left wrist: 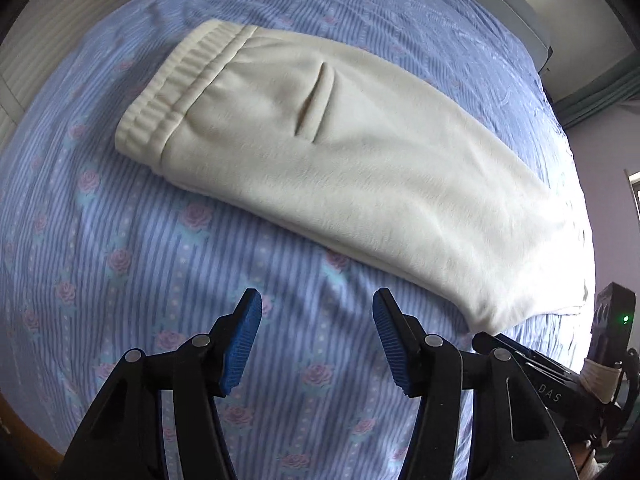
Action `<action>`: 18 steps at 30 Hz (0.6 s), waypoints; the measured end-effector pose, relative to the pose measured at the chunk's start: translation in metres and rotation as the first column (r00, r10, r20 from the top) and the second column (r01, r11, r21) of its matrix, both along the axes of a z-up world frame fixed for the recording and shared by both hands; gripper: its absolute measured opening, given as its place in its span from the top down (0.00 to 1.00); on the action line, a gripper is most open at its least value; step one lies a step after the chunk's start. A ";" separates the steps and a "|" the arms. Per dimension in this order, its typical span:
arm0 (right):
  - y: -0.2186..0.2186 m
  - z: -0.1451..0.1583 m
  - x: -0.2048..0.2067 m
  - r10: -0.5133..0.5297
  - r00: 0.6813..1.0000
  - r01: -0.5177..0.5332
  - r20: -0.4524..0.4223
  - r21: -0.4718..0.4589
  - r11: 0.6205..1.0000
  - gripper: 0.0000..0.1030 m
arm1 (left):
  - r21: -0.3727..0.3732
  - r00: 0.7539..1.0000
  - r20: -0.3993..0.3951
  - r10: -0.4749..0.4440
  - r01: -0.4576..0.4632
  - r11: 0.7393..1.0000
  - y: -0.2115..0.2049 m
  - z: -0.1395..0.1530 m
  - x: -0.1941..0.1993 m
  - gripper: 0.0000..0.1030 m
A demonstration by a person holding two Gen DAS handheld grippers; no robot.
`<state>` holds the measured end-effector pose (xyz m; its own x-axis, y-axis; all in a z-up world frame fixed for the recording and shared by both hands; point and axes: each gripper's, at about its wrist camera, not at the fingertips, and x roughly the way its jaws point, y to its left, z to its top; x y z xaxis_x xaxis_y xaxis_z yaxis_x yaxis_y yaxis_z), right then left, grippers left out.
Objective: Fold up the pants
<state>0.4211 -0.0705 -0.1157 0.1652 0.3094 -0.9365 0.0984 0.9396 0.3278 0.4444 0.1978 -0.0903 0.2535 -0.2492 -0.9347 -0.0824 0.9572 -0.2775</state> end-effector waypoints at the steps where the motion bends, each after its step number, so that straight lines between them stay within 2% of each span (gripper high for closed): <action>1: 0.002 0.003 0.002 0.002 1.000 -0.002 0.015 0.010 1.000 0.50 | 0.001 1.000 0.005 0.000 0.000 1.000 -0.001 0.001 0.000 0.45; 4: 0.006 0.020 0.006 0.009 0.996 -0.009 0.088 0.006 1.000 0.50 | 0.003 1.000 0.017 -0.004 0.004 1.000 -0.003 0.005 0.003 0.45; 6: 0.008 0.021 0.010 0.013 0.994 -0.014 0.106 0.010 1.000 0.50 | 0.006 1.000 0.021 -0.005 0.005 1.000 -0.009 0.005 0.002 0.45; 10: 0.006 -0.003 0.012 0.007 0.999 -0.009 0.047 0.043 0.999 0.50 | 0.007 1.000 0.021 -0.009 0.009 1.000 -0.011 0.008 0.004 0.45; 13: 0.010 -0.012 0.010 0.021 1.000 -0.021 0.012 0.027 0.999 0.53 | 0.014 0.999 0.025 -0.022 0.022 1.000 -0.012 0.009 0.007 0.45; 18: 0.017 0.020 0.015 0.034 0.992 -0.032 0.123 -0.018 0.999 0.53 | 0.033 0.999 0.024 -0.037 0.036 0.999 -0.009 0.009 -0.001 0.45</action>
